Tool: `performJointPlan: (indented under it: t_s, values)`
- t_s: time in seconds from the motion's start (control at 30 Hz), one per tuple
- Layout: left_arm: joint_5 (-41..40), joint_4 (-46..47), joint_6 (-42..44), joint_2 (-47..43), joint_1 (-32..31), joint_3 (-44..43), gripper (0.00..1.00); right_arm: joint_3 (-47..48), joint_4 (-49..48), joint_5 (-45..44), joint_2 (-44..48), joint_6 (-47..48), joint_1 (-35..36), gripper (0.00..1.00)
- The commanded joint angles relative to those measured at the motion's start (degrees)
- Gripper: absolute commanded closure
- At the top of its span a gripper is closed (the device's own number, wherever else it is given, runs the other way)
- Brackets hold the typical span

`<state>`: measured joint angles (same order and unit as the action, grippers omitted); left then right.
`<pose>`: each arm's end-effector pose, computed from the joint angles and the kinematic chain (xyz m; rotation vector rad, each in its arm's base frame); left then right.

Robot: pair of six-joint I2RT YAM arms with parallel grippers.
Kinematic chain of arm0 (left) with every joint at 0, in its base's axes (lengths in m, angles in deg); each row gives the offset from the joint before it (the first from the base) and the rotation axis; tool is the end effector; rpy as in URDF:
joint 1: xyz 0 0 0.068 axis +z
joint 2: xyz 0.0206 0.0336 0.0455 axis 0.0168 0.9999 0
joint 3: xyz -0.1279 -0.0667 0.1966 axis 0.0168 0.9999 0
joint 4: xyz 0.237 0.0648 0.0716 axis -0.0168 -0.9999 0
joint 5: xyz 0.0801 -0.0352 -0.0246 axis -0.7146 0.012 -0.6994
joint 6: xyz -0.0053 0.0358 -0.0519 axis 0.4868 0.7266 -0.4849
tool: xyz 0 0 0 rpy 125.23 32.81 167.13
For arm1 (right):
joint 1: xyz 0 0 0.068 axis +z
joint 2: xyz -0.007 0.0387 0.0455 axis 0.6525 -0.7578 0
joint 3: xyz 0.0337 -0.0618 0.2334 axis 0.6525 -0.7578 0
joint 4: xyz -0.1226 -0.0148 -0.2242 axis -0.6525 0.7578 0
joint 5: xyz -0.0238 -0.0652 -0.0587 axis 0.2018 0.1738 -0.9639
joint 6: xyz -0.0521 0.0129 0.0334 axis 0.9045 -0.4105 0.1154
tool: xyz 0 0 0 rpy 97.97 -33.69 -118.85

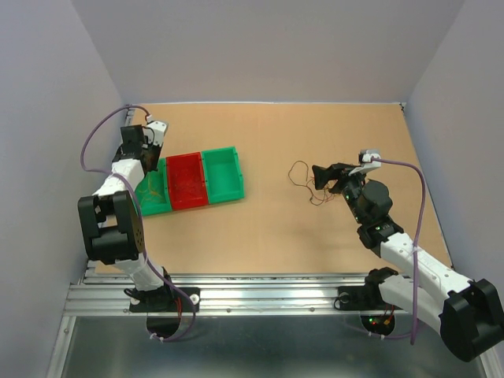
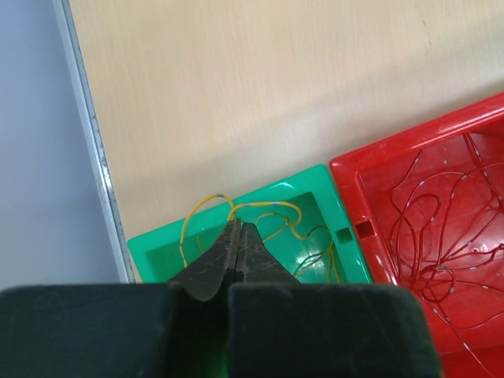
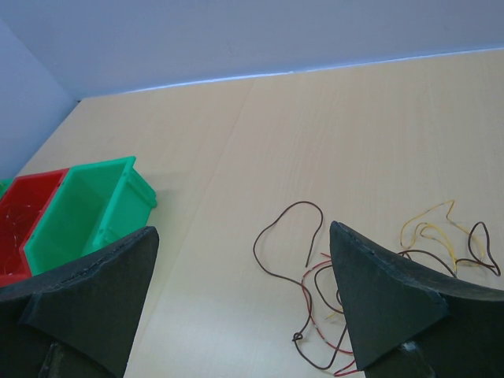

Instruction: Untangle the cables

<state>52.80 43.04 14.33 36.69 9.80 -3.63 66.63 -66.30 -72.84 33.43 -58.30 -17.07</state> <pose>0.3683 0.0526 0.2069 0.4417 2.1575 0.2677 0.2224 0.0896 0.2421 0.0184 1.5558 0.4376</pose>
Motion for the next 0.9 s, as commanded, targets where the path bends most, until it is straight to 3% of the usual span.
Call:
performJointPlan:
  t_s: [0.0, 0.23, 0.37, 0.57, 0.67, 0.87]
  values:
    - [-0.16, 2.82, -0.76, -5.88, 0.3, 3.99, 1.0, -1.22, -1.49, 0.34, 0.65, 0.67, -0.19, 0.05]
    - [-0.16, 6.94, -1.64, -9.75, 1.18, 10.06, 1.0, -1.05, -1.49, 0.43, 0.3, 0.5, -0.19, 0.06]
    - [-0.24, 7.74, -1.81, -12.65, 1.35, 10.68, 0.62, -0.87, -1.49, 0.78, -0.14, 0.41, -0.19, 0.06]
    - [-4.19, 8.09, -0.32, -15.82, 1.27, 10.68, 0.38, -0.87, -1.49, 0.6, -0.14, 0.23, -0.19, 0.06]
    - [-5.08, 9.4, 1.09, -15.56, 1.35, 11.65, 0.32, -0.87, -1.49, 0.6, -0.14, 0.32, -0.11, 0.06]
    - [-5.08, 9.32, 1.27, -11.35, 1.27, 10.6, 0.32, -0.87, -1.49, 0.52, -0.31, 0.32, -0.19, 0.06]
